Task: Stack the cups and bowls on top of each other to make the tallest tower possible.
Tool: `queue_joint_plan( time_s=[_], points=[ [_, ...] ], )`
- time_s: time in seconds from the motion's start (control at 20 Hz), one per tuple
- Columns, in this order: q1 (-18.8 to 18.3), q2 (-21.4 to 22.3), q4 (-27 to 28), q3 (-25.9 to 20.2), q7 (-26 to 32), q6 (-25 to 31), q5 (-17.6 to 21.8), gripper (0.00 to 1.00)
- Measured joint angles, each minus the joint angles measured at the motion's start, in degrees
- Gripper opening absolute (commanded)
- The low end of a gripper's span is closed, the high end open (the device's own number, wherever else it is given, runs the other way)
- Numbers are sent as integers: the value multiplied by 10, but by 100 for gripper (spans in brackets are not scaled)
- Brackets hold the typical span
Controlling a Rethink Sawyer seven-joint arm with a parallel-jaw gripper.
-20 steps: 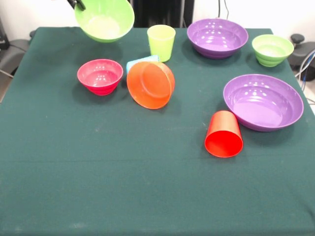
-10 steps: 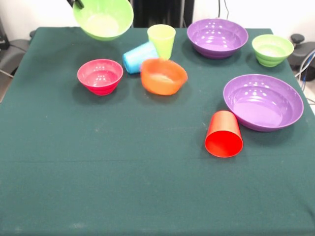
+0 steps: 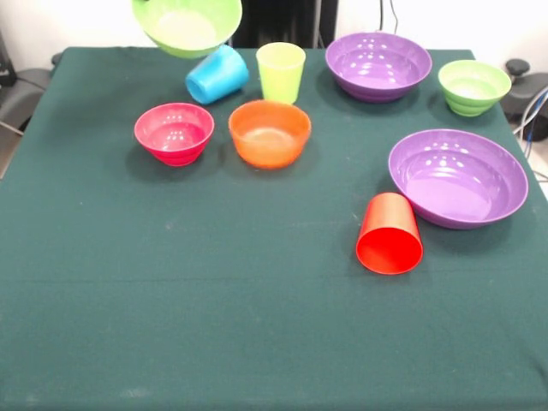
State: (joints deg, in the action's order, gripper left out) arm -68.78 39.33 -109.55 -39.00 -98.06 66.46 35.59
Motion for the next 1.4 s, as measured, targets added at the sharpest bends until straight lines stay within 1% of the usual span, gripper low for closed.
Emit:
queue_joint_plan(
  time_s=[0.15, 0.45, 0.75, 1.0, 1.25, 1.4],
  points=[
    [-1, 7, -8, -6, 0, 0, -11, 0],
    [4, -5, -5, -7, 0, 0, -11, 0],
    [32, -53, 22, -7, 0, -5, 7, 0],
    [58, -93, 44, -7, 0, -29, 15, 0],
    [73, -112, 49, -7, 0, -57, 15, 0],
    [77, -115, 49, -7, 0, -68, 15, 0]
  ],
)
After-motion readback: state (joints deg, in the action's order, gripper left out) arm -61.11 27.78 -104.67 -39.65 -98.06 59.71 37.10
